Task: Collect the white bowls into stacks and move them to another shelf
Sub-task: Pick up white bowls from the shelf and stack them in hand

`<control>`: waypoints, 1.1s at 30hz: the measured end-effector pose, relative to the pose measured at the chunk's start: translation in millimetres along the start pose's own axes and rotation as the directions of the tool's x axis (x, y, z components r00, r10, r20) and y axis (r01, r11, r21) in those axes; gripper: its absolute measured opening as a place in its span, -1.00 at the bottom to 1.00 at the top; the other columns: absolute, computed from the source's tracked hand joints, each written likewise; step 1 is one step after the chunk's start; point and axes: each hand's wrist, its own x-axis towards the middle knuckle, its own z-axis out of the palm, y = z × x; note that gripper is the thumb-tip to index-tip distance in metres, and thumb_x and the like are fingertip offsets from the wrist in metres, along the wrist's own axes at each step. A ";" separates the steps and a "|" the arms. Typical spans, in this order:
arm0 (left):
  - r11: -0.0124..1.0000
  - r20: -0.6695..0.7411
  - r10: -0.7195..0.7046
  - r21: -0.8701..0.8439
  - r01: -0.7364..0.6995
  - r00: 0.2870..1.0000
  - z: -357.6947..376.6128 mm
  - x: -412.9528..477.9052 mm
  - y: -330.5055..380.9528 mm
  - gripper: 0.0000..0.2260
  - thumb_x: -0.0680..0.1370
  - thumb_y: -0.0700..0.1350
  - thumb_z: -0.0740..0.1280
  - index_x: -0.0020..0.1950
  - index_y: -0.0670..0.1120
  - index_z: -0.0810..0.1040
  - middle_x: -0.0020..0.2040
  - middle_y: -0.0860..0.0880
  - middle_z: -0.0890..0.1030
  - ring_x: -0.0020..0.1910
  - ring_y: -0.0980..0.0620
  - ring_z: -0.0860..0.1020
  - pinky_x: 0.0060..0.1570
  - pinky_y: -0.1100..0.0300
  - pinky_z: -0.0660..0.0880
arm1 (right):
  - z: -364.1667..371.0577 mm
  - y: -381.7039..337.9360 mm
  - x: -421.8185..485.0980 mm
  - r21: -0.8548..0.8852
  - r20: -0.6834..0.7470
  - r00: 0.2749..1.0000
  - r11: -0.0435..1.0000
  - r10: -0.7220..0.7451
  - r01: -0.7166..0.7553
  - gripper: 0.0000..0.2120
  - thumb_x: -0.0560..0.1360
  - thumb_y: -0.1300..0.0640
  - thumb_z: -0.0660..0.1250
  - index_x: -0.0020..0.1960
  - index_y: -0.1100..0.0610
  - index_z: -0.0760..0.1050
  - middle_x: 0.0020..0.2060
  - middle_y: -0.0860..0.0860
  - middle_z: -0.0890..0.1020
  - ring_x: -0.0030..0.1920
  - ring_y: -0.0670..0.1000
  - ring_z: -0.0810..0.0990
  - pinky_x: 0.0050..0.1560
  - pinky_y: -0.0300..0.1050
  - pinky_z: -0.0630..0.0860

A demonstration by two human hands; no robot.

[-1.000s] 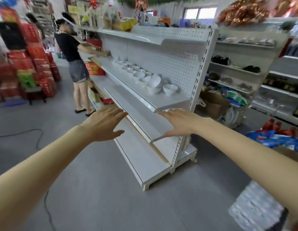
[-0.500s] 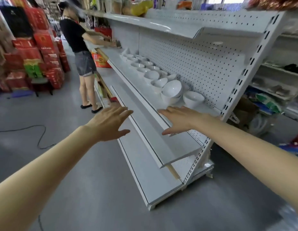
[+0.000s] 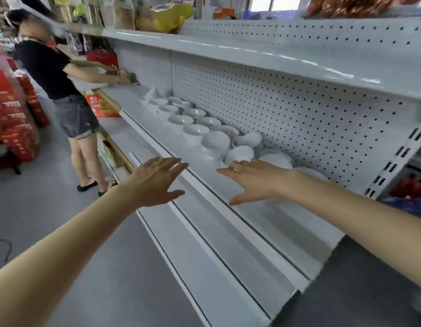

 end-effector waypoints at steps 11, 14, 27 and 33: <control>0.974 0.040 0.210 -0.093 -0.205 0.977 74.0 137.7 -135.6 -0.32 0.51 0.24 0.30 0.51 -0.10 0.27 0.46 -0.17 0.37 0.37 -0.19 0.43 0.37 -0.06 0.32 | 1.6 62.0 112.0 0.175 0.169 0.954 0.945 0.248 -0.277 -0.21 0.46 -0.33 0.24 0.55 -0.09 0.00 0.47 -0.03 0.25 0.43 0.06 0.27 0.32 -0.03 0.27; 0.960 0.011 0.268 -0.089 -0.266 0.963 97.8 168.7 -150.6 -0.32 0.48 0.24 0.33 0.47 -0.13 0.35 0.40 -0.20 0.44 0.31 -0.20 0.49 0.31 -0.09 0.39 | 10.2 82.5 140.3 0.212 0.204 0.932 0.916 0.300 -0.342 -0.18 0.47 -0.32 0.24 0.56 -0.09 -0.06 0.47 -0.01 0.26 0.42 0.07 0.30 0.31 -0.02 0.31; 0.900 -0.016 0.386 -0.214 -0.380 0.922 150.3 286.8 -213.0 -0.23 0.47 0.41 -0.09 0.55 -0.02 0.16 0.52 -0.09 0.28 0.43 -0.11 0.34 0.43 0.02 0.21 | 48.2 142.4 246.1 0.375 0.193 0.847 0.761 0.495 -0.530 -0.43 0.56 -0.16 0.20 0.48 -0.04 0.10 0.32 0.04 0.38 0.30 0.10 0.41 0.21 0.11 0.42; 0.788 -0.084 0.569 -0.231 -0.571 0.818 181.7 328.4 -225.7 -0.34 0.53 0.33 0.04 0.44 -0.09 0.36 0.42 -0.12 0.43 0.32 -0.12 0.47 0.31 -0.02 0.38 | 71.3 153.3 270.1 0.368 0.289 0.758 0.663 0.585 -0.652 -0.53 0.56 -0.07 0.24 0.42 -0.01 0.25 0.23 0.08 0.45 0.16 0.12 0.51 0.11 0.08 0.46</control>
